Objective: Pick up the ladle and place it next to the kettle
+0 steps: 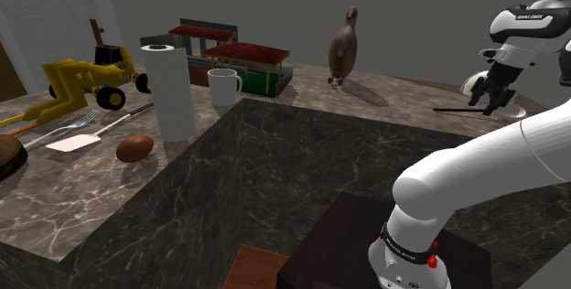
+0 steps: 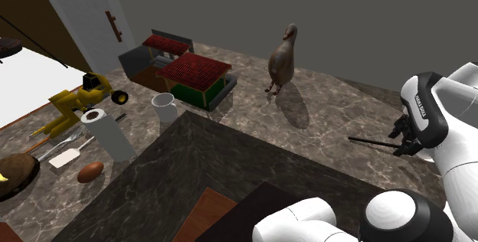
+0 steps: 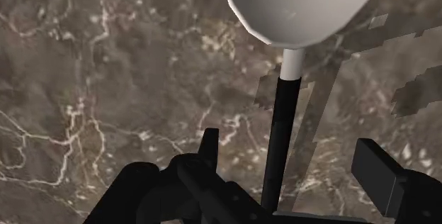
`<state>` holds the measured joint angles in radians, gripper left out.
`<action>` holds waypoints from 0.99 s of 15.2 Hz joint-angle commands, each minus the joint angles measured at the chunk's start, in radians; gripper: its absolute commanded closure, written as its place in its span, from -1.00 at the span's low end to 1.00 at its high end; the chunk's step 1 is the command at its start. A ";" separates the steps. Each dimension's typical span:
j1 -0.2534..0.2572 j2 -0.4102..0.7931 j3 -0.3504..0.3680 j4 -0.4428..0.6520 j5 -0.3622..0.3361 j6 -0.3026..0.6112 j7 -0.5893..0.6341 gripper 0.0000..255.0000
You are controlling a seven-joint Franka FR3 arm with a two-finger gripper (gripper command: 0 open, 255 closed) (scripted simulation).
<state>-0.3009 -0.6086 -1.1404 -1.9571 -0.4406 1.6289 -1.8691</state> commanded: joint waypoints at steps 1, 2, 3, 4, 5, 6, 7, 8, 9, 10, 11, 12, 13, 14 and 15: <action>0.000 0.000 0.000 0.000 0.000 0.000 0.000 -1.00; 0.000 0.000 0.000 0.000 0.000 0.000 0.000 -1.00; 0.000 0.000 0.000 0.000 0.000 0.000 0.000 -1.00; 0.005 0.007 0.005 0.036 0.009 -0.030 -0.006 -1.00; 0.012 0.016 0.009 0.073 0.018 -0.060 -0.012 -1.00; 0.021 0.026 0.010 0.112 0.026 -0.091 -0.019 -1.00; 0.029 0.034 0.010 0.144 0.034 -0.115 -0.025 -1.00; 0.029 0.034 0.010 0.144 0.034 -0.115 -0.025 -1.00; 0.028 0.034 0.010 0.143 0.034 -0.115 -0.025 -1.00; 0.028 0.034 0.010 0.144 0.034 -0.115 -0.025 -1.00; 0.028 0.034 0.010 0.144 0.034 -0.115 -0.025 -1.00; 0.028 0.034 0.010 0.144 0.034 -0.115 -0.025 -1.00; 0.028 0.034 0.010 0.144 0.034 -0.115 -0.025 -1.00; 0.028 0.034 0.010 0.144 0.034 -0.115 -0.025 -1.00; 0.028 0.034 0.010 0.144 0.034 -0.115 -0.025 -1.00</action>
